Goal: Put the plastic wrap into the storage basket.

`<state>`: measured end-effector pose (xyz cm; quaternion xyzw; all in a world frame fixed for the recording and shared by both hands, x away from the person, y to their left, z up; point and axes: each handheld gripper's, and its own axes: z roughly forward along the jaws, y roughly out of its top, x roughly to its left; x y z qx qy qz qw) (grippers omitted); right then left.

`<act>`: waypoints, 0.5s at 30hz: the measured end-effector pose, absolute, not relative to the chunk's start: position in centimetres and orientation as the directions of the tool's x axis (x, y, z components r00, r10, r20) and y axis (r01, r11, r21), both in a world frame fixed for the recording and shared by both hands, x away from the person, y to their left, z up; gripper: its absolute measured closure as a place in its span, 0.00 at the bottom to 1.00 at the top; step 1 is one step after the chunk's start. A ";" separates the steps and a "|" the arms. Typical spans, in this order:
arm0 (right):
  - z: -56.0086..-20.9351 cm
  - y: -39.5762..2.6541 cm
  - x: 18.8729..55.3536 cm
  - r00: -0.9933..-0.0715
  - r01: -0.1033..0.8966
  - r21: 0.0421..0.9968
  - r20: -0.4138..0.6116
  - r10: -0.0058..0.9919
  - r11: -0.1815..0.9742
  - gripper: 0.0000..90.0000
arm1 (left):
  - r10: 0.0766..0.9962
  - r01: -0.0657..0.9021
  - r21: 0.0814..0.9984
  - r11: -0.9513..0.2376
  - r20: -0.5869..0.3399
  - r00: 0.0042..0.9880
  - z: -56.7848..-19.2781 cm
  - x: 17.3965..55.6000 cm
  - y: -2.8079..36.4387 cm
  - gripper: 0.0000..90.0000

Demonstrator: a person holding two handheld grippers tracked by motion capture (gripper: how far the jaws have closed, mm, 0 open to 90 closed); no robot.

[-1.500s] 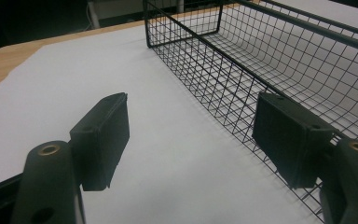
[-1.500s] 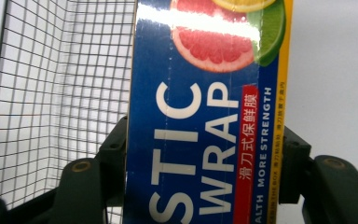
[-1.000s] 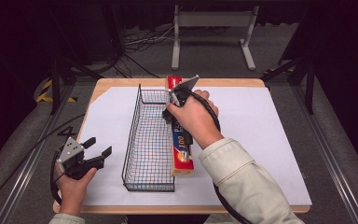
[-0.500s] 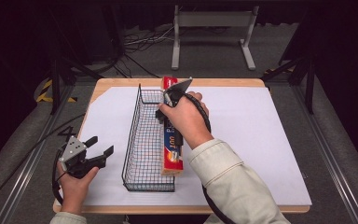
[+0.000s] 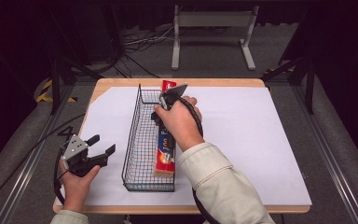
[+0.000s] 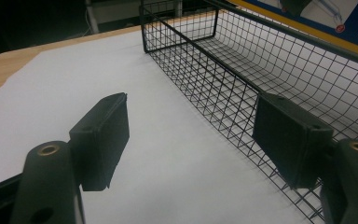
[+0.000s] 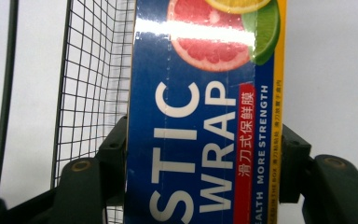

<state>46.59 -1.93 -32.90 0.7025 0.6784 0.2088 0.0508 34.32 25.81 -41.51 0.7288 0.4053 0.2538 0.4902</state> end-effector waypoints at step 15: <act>-34.6 -1.2 46.8 0.026 0.946 0.310 0.212 0.977 -0.092 0.43 | 0.839 0.340 0.921 -0.192 -0.025 0.543 -41.5 34.3 25.8 0.30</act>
